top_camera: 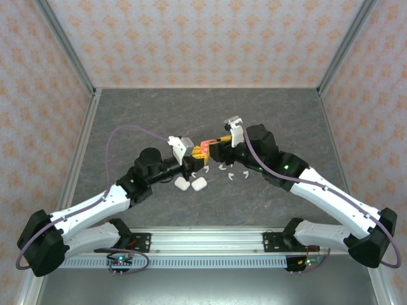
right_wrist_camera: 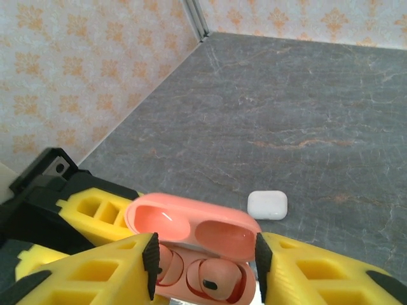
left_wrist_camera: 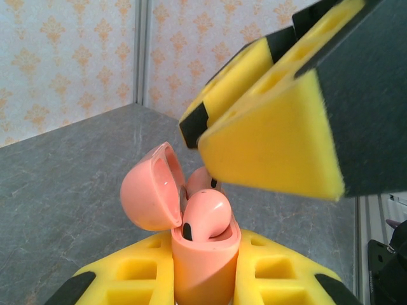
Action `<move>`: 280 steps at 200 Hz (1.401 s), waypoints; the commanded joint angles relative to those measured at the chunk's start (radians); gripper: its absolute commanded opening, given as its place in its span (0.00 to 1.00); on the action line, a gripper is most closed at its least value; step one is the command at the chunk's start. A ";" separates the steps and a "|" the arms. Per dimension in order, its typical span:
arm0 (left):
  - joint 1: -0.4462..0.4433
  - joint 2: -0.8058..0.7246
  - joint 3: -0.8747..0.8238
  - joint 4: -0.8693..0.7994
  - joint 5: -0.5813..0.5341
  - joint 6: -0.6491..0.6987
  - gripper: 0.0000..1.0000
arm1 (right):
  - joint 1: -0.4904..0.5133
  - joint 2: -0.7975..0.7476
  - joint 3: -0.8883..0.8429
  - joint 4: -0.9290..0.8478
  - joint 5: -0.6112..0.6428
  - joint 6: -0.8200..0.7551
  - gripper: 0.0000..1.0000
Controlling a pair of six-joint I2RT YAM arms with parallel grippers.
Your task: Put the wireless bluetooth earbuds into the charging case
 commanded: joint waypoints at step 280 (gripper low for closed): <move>-0.033 0.026 0.060 0.047 0.053 0.019 0.00 | -0.127 -0.094 -0.038 0.077 -0.402 0.069 0.82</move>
